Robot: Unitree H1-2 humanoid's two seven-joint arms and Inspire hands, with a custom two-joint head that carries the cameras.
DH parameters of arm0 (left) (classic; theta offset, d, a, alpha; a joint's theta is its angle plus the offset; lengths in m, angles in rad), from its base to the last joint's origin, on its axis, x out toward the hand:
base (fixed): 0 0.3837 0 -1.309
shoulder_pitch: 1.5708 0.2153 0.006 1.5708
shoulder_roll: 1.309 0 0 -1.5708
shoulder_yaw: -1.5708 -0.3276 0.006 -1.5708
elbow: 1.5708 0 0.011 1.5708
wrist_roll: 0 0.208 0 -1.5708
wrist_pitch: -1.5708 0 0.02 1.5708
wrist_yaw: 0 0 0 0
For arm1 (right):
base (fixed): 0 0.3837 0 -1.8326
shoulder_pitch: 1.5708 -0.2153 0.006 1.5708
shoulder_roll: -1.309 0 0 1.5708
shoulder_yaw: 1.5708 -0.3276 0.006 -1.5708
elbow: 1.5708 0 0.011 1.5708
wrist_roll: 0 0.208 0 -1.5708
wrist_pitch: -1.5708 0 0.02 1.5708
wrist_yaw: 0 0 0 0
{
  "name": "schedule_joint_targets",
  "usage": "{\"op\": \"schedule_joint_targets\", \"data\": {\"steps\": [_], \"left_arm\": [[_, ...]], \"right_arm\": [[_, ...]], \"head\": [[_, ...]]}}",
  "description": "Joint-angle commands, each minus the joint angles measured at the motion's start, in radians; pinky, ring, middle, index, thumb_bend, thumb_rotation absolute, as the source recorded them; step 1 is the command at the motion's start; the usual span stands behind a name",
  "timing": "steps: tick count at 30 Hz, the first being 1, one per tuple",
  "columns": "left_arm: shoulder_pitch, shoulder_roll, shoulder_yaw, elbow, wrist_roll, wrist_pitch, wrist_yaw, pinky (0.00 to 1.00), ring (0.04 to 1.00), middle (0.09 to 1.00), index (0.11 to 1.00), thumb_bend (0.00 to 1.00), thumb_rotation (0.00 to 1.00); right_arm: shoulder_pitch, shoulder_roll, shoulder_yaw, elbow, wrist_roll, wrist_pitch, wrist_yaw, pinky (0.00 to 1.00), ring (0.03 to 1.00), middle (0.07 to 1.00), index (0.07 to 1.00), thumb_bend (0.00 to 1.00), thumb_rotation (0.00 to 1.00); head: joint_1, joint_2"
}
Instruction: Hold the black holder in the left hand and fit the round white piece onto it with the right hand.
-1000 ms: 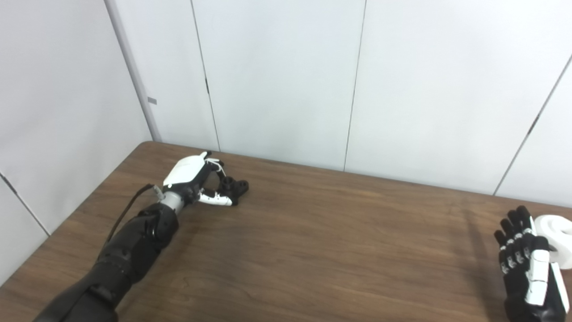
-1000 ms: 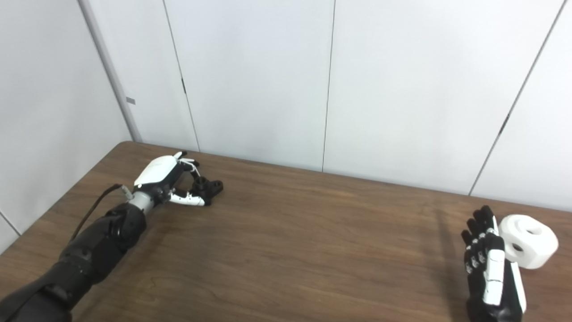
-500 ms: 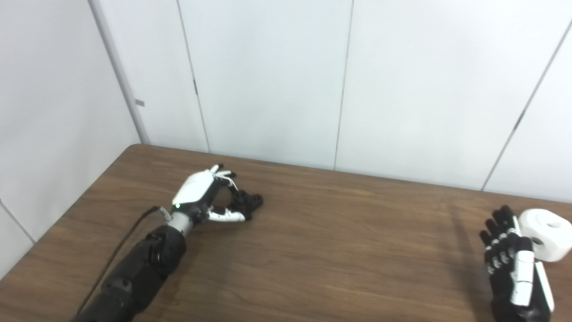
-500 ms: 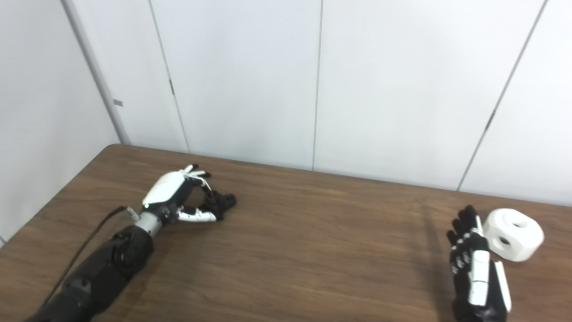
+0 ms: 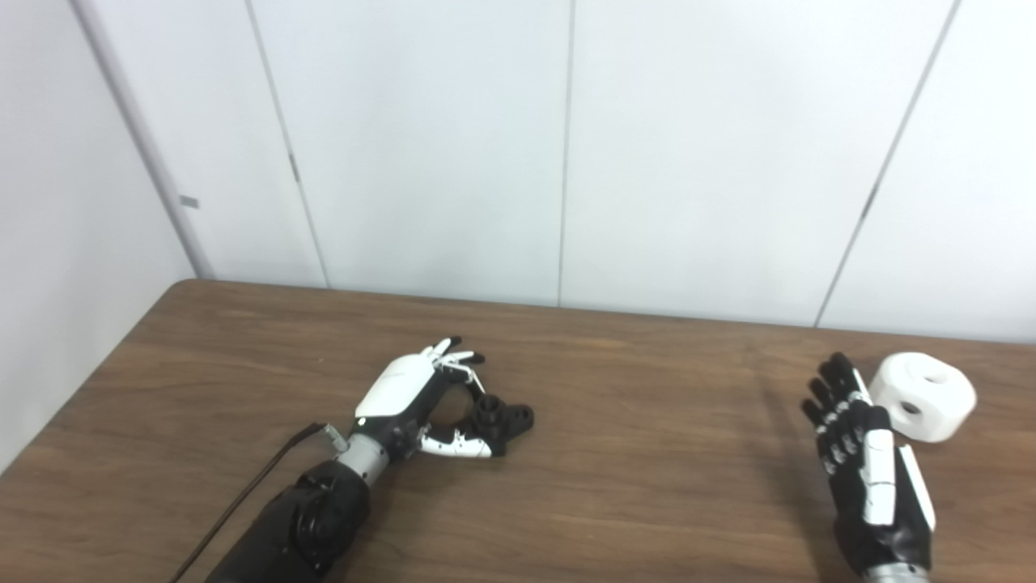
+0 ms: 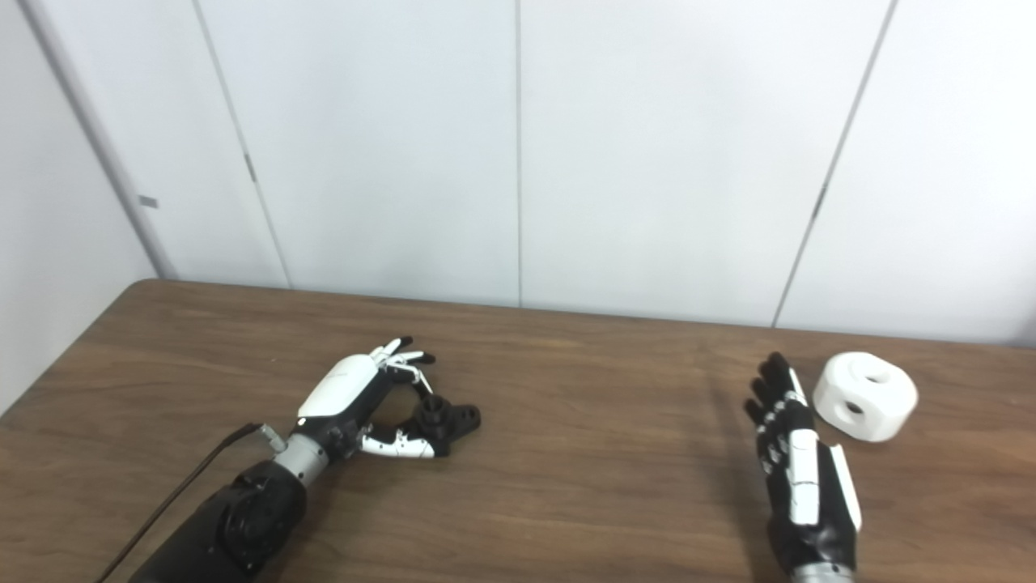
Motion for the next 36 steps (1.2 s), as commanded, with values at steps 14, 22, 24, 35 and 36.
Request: {"op": "schedule_joint_targets", "data": {"steps": [14,22,24,35,36], "left_arm": [[-0.019,-0.011,-0.034,-0.042,0.024,-0.062,-0.090,1.00,1.000,0.869,0.482,0.52,0.05],[-0.036,-0.006,-0.040,-0.022,0.032,-0.100,-0.118,1.00,1.000,0.858,0.481,0.52,0.05],[-0.039,-0.009,-0.042,-0.005,0.034,-0.109,-0.115,1.00,1.000,0.860,0.482,0.52,0.05],[-0.050,-0.022,-0.040,0.078,0.033,-0.158,-0.097,1.00,1.000,0.858,0.482,0.52,0.05],[-0.051,-0.024,-0.041,0.082,0.031,-0.161,-0.096,1.00,1.000,0.856,0.482,0.52,0.05]], "right_arm": [[0.034,0.022,0.028,-0.037,-0.043,0.003,-0.022,0.94,0.970,0.980,0.971,0.47,1.00],[0.058,0.017,0.051,-0.080,-0.071,0.028,-0.030,0.93,0.966,0.974,0.957,0.46,1.00],[0.060,0.019,0.053,-0.092,-0.076,0.034,-0.034,0.94,0.965,0.972,0.954,0.45,1.00],[0.079,0.016,0.065,-0.214,-0.109,0.102,-0.046,0.93,0.958,0.963,0.948,0.42,0.94],[0.081,0.014,0.068,-0.234,-0.127,0.119,-0.052,0.92,0.954,0.961,0.946,0.41,0.90]], "head": [[-0.045,0.019],[-0.083,0.034],[-0.083,0.034],[-0.134,0.033],[-0.134,0.033]]}}
